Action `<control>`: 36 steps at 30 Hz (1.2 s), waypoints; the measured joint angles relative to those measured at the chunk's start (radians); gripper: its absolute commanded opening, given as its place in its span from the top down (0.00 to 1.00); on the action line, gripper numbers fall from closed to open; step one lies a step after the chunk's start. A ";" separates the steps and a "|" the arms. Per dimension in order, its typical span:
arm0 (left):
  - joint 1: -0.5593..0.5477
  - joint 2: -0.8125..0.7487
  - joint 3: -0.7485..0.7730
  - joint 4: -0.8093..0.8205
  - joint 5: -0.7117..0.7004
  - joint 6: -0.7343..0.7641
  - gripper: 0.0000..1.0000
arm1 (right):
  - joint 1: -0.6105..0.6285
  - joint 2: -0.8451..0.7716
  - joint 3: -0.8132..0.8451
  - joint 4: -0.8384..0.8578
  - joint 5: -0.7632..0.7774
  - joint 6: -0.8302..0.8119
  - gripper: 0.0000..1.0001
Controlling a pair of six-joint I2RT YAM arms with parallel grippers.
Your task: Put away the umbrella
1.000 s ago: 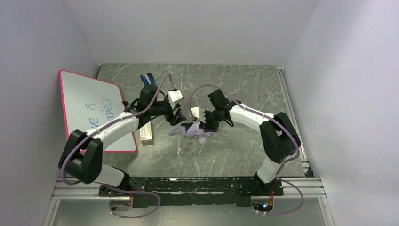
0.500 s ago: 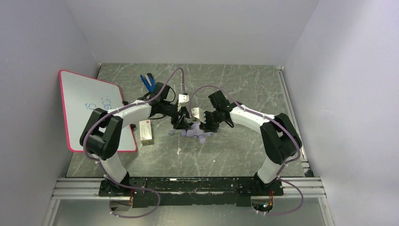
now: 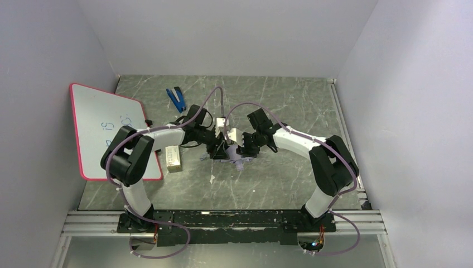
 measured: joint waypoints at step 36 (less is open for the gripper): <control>-0.014 0.162 0.102 -0.074 -0.042 -0.014 0.65 | 0.015 -0.050 -0.098 0.126 0.031 0.010 0.63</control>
